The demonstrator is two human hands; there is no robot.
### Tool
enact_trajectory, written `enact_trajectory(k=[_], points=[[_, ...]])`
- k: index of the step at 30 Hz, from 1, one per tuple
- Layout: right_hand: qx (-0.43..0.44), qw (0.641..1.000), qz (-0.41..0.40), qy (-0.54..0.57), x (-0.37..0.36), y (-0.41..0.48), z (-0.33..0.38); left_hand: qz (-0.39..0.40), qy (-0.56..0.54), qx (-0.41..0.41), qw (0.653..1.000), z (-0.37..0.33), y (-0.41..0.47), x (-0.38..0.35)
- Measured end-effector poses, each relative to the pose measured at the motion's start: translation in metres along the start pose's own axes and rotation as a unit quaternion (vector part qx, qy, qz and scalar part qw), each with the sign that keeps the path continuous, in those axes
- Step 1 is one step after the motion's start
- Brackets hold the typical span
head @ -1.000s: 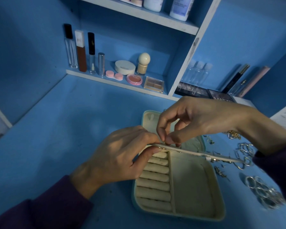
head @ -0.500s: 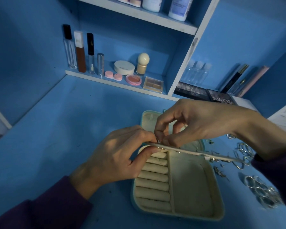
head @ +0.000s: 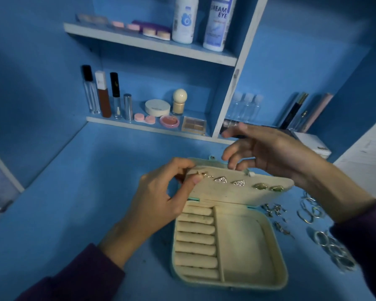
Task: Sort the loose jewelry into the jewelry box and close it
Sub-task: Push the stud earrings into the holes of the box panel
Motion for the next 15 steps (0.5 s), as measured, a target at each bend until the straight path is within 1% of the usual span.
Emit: enact_trajectory(k=[4,7,11,15], points=[[-0.038,0.989,-0.100,0.105,0.021,-0.007,-0.019,-0.004,-0.052,0.064,0.997,0.008,0.012,-0.005],[-0.043,0.980,-0.138,0.138,0.026,-0.011,-0.030,-0.013,-0.086,0.130,0.988,0.018,0.018,-0.008],[-0.054,0.975,-0.168,0.133,0.023,-0.014,-0.041,-0.038,-0.159,0.253,0.954,0.034,0.020,-0.013],[-0.083,0.978,-0.175,0.076,0.021,-0.018,-0.053,-0.038,-0.241,0.318,0.916,0.039,0.016,-0.015]])
Point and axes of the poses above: each hand's wrist, its own y-axis towards the middle knuckle, its own x-axis out of the back of the hand, z = x × y, the point moved 4 cm from there along y, towards the middle knuckle, and after that the axes turned 15 degrees about -y, right-handed, at the moved point
